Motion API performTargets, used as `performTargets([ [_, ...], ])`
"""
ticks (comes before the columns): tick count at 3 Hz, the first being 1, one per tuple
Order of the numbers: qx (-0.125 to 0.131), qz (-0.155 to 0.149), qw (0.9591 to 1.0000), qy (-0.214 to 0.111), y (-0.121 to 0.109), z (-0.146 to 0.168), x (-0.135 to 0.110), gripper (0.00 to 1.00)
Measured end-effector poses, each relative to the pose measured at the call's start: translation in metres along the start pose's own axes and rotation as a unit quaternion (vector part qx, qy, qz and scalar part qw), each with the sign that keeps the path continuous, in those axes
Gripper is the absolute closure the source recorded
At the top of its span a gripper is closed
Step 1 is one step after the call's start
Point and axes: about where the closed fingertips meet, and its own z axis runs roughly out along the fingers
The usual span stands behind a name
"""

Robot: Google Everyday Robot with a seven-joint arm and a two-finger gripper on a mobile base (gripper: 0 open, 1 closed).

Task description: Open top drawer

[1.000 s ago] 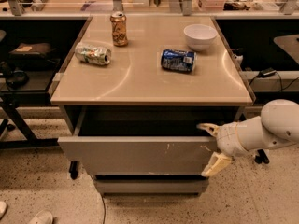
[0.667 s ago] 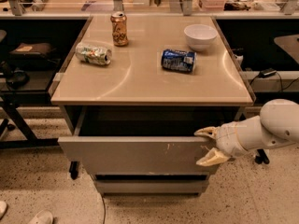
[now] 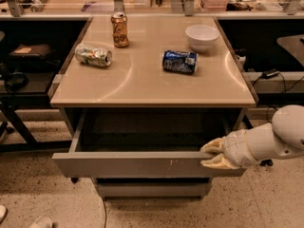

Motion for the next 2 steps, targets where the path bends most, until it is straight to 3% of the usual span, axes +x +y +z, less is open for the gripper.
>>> performTargets([
  [1,0.0,0.001,1.0,0.0,0.0036,-0.0046,-0.0027,1.0],
  [2,0.0,0.001,1.0,0.0,0.0036,-0.0046,-0.0027,0.8],
])
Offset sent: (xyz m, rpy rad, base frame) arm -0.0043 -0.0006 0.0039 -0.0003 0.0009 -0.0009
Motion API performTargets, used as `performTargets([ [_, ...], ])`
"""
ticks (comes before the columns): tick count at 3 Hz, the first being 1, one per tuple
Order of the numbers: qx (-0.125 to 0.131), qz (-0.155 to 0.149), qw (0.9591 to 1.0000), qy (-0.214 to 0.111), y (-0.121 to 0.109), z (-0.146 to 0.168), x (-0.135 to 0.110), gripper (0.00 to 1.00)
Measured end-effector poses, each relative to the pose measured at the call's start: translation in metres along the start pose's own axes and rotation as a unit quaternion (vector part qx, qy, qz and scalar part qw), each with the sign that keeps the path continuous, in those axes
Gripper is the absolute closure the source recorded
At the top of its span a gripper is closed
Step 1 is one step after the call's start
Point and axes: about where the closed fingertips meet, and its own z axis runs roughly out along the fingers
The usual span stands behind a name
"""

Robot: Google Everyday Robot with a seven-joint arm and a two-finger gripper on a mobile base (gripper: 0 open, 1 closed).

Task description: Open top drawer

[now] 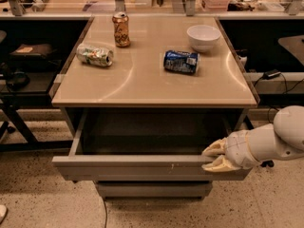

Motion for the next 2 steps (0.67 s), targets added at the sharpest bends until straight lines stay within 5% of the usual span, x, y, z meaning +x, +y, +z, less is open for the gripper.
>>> performTargets([
  [2,0.0,0.002,1.0,-0.002,-0.0001,0.0006,0.001,0.34],
])
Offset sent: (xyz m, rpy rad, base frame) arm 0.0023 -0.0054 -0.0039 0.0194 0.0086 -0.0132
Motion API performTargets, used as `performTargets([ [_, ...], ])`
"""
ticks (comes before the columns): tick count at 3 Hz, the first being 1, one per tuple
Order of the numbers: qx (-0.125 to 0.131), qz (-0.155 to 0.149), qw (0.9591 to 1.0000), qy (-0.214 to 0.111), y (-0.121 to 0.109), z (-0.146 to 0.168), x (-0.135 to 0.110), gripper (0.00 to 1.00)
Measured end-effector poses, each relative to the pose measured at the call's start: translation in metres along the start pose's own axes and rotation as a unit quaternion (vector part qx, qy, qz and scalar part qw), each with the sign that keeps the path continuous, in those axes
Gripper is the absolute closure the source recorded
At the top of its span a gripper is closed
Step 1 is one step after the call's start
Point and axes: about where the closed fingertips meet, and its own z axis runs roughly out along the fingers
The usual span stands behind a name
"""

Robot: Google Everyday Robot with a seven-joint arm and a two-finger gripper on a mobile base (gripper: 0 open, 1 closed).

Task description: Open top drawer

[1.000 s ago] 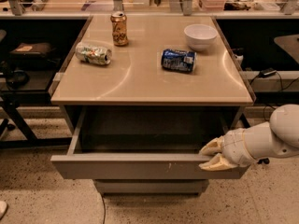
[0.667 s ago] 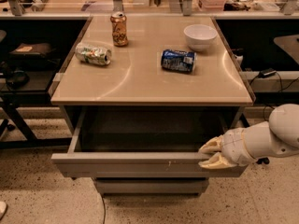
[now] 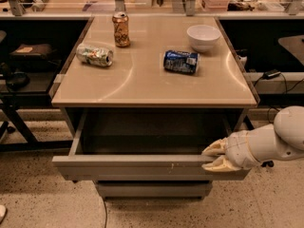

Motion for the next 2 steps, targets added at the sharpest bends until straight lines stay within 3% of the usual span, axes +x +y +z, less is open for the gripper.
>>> performTargets([
  [1,-0.003,0.01,0.9999,-0.002,0.0111,-0.0006,0.0075,0.1],
  [2,-0.003,0.01,0.9999,-0.002,0.0113,-0.0007,0.0074,0.0],
])
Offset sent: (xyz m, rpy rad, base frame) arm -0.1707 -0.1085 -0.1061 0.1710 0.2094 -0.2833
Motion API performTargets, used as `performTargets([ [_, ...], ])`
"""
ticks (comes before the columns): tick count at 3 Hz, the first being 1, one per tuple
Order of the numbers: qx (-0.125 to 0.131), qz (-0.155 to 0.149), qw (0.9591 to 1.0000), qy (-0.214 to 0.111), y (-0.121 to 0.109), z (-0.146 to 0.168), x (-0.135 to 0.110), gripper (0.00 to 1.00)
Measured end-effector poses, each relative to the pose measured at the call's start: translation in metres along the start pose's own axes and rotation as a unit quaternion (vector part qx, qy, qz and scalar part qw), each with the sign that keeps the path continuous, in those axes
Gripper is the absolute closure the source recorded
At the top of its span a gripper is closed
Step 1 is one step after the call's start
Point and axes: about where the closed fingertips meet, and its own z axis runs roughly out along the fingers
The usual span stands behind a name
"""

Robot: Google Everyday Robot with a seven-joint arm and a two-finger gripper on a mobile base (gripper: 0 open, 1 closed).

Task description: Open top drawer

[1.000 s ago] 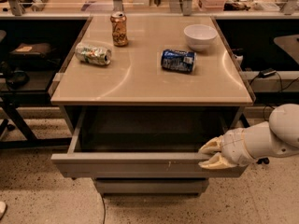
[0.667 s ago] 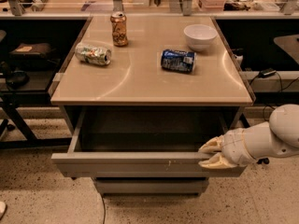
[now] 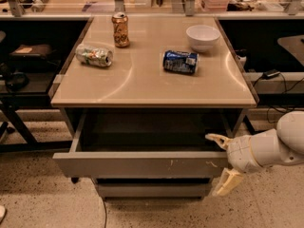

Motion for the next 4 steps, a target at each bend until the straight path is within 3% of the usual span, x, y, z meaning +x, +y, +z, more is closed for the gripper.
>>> performTargets([
  [1,-0.001,0.029,0.9995,-0.008,0.036,-0.004,0.022,0.16],
  [2,-0.002,0.047,0.9988,-0.014,0.056,-0.01,0.03,0.41],
  [4,-0.002,0.047,0.9988,-0.014,0.051,-0.023,0.019,0.88],
])
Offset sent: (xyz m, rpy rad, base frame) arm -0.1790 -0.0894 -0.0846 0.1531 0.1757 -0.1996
